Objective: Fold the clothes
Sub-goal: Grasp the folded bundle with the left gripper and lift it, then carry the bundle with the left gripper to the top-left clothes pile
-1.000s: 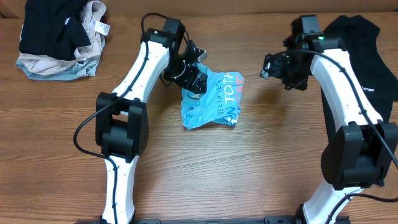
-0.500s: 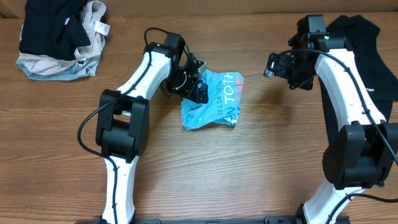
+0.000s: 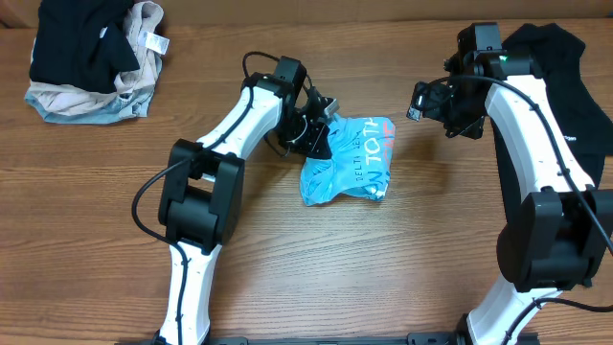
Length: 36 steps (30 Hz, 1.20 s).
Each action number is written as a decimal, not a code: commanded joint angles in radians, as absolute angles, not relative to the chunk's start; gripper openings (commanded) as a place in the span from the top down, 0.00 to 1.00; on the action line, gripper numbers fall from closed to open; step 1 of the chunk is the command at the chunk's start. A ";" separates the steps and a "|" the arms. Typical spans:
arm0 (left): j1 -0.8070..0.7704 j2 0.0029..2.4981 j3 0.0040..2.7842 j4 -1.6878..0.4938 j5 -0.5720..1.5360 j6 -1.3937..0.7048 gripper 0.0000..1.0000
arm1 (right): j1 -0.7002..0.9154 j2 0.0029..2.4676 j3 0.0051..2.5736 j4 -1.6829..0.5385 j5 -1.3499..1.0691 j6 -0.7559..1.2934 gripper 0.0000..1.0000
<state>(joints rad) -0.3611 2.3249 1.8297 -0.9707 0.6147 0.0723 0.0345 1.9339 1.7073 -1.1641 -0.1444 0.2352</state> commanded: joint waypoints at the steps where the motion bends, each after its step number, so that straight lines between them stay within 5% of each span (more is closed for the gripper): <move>1: -0.314 2.320 1.936 -1.028 0.636 0.003 0.96 | 0.032 1.910 1.721 -1.163 -0.131 0.231 0.03; 18: 0.073 2.289 2.617 -1.236 0.711 -0.203 0.96 | 0.032 1.912 1.721 -1.162 -0.131 0.231 0.03; 36: 0.392 2.289 2.660 -0.789 0.402 -0.892 0.96 | 0.032 1.938 1.721 -1.173 -0.131 0.228 0.03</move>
<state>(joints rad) 0.3908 2.3245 2.6324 -0.8387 0.5041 -0.7303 0.0345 1.9350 1.7073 -1.1721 -0.1410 0.2348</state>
